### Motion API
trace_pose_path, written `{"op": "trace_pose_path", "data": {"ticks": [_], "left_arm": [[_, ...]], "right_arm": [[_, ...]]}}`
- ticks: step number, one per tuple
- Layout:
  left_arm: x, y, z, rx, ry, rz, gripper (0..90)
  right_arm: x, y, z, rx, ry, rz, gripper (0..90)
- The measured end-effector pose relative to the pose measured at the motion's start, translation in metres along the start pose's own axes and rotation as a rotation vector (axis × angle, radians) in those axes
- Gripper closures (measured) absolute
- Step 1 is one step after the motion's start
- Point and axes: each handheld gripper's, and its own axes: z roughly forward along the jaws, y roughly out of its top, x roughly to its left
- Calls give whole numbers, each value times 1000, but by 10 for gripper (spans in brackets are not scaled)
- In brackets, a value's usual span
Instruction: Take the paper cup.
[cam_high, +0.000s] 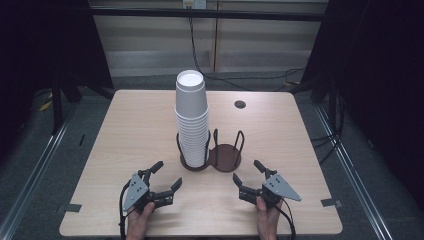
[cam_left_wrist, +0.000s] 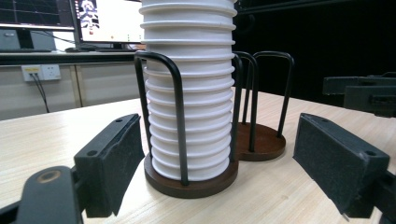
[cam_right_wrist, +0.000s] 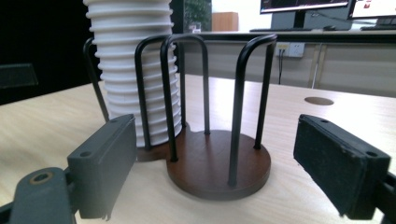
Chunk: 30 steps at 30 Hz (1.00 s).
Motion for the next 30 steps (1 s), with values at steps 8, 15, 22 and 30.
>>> {"op": "trace_pose_path", "data": {"ticks": [8, 15, 22, 30], "left_arm": [[0, 0, 0, 1, -2, 0, 157], [0, 0, 0, 2, -3, -1, 157], [0, 0, 0, 1, -3, -1, 157], [0, 0, 0, 1, -5, -1, 157]], "right_arm": [[-5, 1, 1, 24, -3, 51, 129], [-8, 3, 3, 76, 15, 70, 137], [-9, 4, 3, 110, 38, 57, 159], [-2, 18, 6, 119, 99, 26, 208]]}}
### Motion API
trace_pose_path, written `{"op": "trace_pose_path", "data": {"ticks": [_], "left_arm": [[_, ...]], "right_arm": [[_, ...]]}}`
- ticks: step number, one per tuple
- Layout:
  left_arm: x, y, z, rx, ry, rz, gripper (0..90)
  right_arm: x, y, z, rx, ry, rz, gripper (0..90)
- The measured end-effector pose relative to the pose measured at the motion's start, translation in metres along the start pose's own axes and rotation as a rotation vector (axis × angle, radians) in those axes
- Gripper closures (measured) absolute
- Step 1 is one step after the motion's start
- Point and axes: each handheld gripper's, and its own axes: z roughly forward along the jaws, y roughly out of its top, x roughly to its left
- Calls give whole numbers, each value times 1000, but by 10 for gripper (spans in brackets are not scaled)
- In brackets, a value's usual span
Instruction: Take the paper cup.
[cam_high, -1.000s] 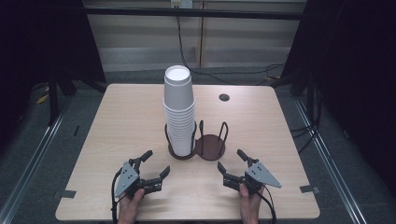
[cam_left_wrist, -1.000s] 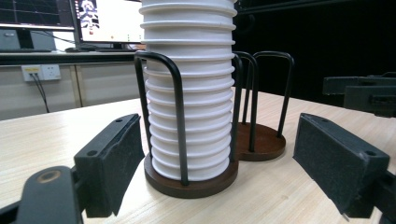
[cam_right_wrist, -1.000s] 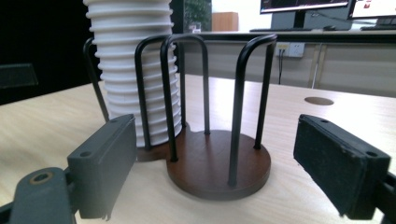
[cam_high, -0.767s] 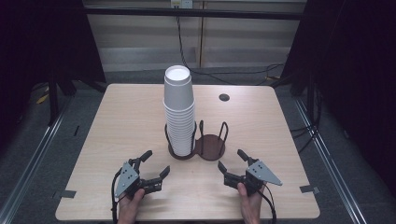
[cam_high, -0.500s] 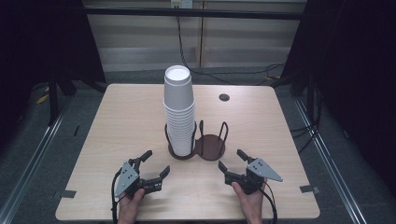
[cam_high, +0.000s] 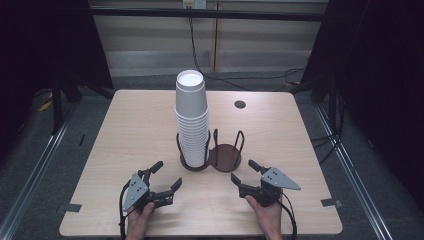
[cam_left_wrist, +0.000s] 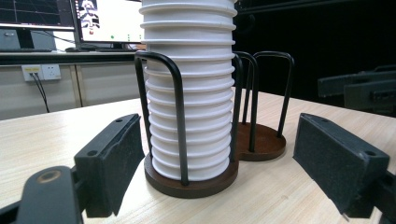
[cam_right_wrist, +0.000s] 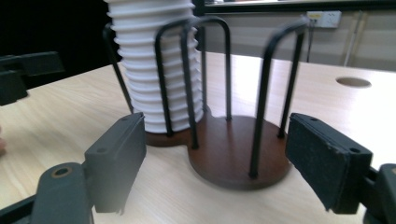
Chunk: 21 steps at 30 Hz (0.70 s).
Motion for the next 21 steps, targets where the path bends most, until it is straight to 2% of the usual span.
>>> {"op": "trace_pose_path", "data": {"ticks": [3, 5, 8, 9, 13, 15, 17, 21], "left_arm": [[0, 0, 0, 0, 0, 0, 157], [0, 0, 0, 0, 0, 0, 157], [0, 0, 0, -3, -1, -3, 157], [0, 0, 0, -3, -4, -2, 157], [0, 0, 0, -1, -4, -3, 157], [0, 0, 0, -2, -5, -2, 157], [0, 0, 0, -1, -5, -2, 157], [0, 0, 0, -1, -4, -2, 157]], "right_arm": [[2, 9, 4, 48, 24, -15, 182], [4, 13, 6, 41, 14, -9, 156], [5, 17, 7, 35, 36, 2, 148], [5, 22, 8, 26, 61, 16, 148], [8, 33, 11, 30, 87, 6, 148], [8, 39, 14, 41, 110, 15, 153], [10, 47, 17, 53, 138, 0, 189], [12, 59, 22, 59, 178, 0, 182]]}}
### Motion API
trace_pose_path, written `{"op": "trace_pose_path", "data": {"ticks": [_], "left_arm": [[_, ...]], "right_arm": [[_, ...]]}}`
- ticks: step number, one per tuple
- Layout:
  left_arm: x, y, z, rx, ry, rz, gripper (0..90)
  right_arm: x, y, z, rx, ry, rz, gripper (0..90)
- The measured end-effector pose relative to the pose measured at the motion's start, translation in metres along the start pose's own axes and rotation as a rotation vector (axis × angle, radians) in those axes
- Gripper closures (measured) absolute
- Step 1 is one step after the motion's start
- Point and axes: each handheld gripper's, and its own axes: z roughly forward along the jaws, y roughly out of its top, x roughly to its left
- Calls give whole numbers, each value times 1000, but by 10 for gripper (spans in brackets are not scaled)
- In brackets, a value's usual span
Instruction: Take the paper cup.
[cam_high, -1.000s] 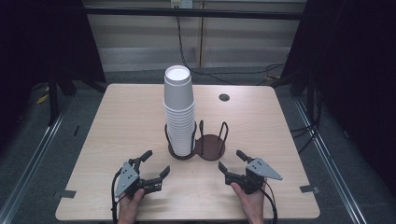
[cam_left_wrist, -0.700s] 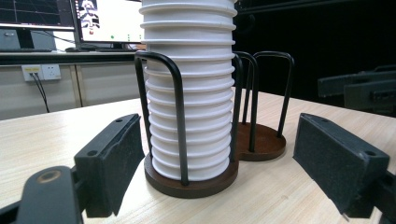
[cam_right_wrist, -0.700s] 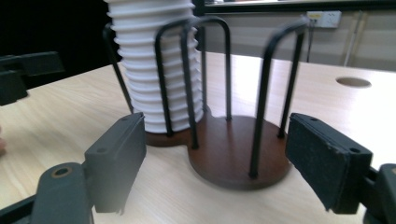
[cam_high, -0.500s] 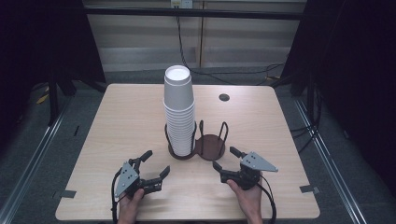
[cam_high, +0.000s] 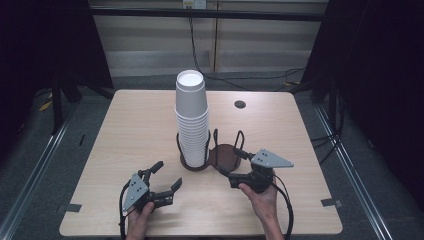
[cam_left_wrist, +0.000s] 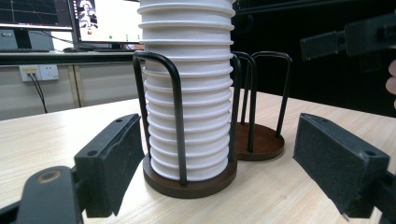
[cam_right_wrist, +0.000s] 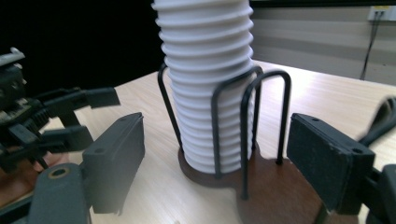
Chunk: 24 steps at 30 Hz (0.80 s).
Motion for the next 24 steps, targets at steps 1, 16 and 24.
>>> {"op": "trace_pose_path", "data": {"ticks": [1, 16, 24], "left_arm": [[0, 0, 0, 0, 0, 0, 157], [-1, 0, 0, -1, -21, -13, 157], [0, 0, -1, 0, -18, 1, 157]], "right_arm": [[0, 3, 1, 5, 3, 3, 175], [-2, 43, 10, -9, 81, -16, 199], [-1, 70, 18, -13, 121, -39, 185]]}}
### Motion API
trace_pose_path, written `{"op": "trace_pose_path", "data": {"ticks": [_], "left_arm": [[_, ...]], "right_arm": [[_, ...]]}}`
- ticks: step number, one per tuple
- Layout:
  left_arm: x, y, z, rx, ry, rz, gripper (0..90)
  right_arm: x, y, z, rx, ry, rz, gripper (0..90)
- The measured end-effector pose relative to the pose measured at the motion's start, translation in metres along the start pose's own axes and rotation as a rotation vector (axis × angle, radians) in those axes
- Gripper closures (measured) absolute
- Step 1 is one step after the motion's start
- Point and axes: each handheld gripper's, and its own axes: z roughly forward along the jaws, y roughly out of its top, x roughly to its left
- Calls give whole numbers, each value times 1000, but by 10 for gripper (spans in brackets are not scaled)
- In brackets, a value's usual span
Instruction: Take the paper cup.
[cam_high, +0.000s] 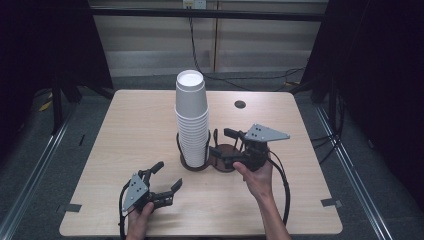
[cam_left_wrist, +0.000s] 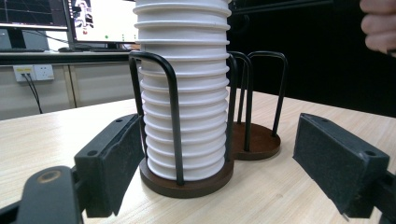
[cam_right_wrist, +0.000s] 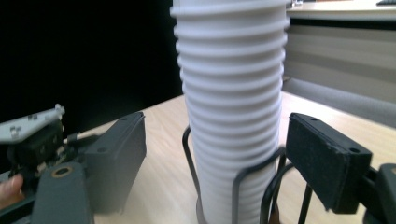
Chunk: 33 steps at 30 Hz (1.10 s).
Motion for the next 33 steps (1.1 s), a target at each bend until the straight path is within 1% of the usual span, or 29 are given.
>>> {"op": "trace_pose_path", "data": {"ticks": [2, 3, 5, 7, 9, 10, 11, 12, 15, 16, 17, 20, 22, 23, 24, 27, 28, 29, 30, 31, 33], "left_arm": [[0, 0, 0, 0, 0, 0, 157], [0, 0, 0, -5, 0, -4, 157], [0, 0, 0, -2, -2, 0, 157], [0, 0, 0, -2, -2, 1, 157], [0, 0, 0, -4, -2, -2, 157], [0, 0, 0, -4, -2, -2, 157], [0, 0, 0, -2, -2, 1, 157], [0, 0, 0, -2, -2, 1, 157], [0, 0, 0, 0, -2, 0, 157], [0, 0, 0, 0, -2, 0, 157], [0, 0, 0, 0, -2, 0, 158], [0, 0, 0, 0, -3, 0, 157], [0, 0, 0, 0, -3, 1, 157], [0, 0, 0, 0, -3, 1, 157], [0, 0, 0, 0, -3, 1, 157], [0, 0, 0, 0, -3, 1, 157], [0, 0, 0, 0, -3, 0, 157], [0, 0, 0, 0, -3, 0, 157], [0, 0, 0, 0, -3, 1, 157], [0, 0, 0, 0, -3, 0, 157], [0, 0, 0, 0, -3, 1, 157]], "right_arm": [[1, 10, 2, 0, 13, -5, 170], [2, 15, 3, -6, 18, -11, 170], [3, 25, 5, -11, 21, -27, 169], [3, 33, 7, -19, 33, -29, 168], [2, 40, 11, -10, 34, -32, 158], [2, 40, 11, -10, 34, -32, 158], [0, 44, 13, 0, 40, -34, 157], [0, 44, 13, 0, 40, -34, 157], [-3, 54, 17, 10, 48, -35, 145], [-3, 54, 17, 10, 48, -35, 145], [-5, 61, 19, 14, 47, -44, 138], [-7, 72, 22, 18, 52, -51, 135], [-9, 79, 24, 22, 72, -49, 166], [-10, 81, 25, 19, 73, -50, 162], [-10, 84, 26, 26, 70, -52, 133], [-11, 93, 28, 45, 74, -57, 133], [-11, 96, 28, 63, 69, -70, 132], [-11, 99, 28, 69, 72, -82, 133], [-12, 103, 27, 56, 79, -75, 133], [-12, 107, 27, 58, 84, -72, 133], [-12, 114, 28, 65, 77, -84, 132]]}}
